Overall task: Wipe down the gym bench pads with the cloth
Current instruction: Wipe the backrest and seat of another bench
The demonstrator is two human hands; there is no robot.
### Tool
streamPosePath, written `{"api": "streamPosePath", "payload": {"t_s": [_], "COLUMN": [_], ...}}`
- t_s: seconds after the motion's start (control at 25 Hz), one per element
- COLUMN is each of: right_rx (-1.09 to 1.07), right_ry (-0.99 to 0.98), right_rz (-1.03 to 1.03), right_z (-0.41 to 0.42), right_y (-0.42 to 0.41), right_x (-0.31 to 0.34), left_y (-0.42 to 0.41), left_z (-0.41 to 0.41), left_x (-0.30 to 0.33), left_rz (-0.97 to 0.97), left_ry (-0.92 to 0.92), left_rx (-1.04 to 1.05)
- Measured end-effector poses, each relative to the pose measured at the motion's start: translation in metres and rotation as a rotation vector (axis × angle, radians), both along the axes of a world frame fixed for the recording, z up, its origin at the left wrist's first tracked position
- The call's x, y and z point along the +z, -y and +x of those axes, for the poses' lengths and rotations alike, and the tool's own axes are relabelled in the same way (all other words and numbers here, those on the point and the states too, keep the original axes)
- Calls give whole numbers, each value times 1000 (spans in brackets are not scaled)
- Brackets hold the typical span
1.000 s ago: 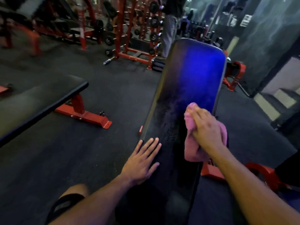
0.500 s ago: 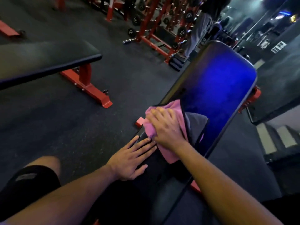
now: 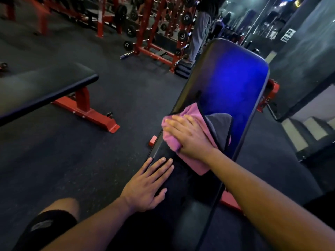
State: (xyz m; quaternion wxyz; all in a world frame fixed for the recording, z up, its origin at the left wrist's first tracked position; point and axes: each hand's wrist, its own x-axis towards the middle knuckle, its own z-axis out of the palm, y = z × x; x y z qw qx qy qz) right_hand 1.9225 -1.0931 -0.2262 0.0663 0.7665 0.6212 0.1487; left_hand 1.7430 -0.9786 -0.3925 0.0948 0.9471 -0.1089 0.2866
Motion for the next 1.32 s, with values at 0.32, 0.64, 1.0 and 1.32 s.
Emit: {"api": "streamPosePath", "payload": {"t_s": [0.32, 0.64, 1.0, 1.32], "right_rx": [-34, -334, 194, 91], "right_ry": [209, 335, 201, 127], "right_rz": [186, -652, -813, -781], "right_z": [58, 30, 13, -51], "right_y": [-2, -134, -127, -124], "right_x": [59, 81, 48, -2], "left_y": [-1, -2, -6, -4], "left_z": [-1, -1, 2, 1], "left_x": [-1, -3, -6, -7], "left_rz": [-3, 60, 98, 86], "left_ry": [-19, 1, 20, 20], "left_rx": [8, -7, -90, -83]}}
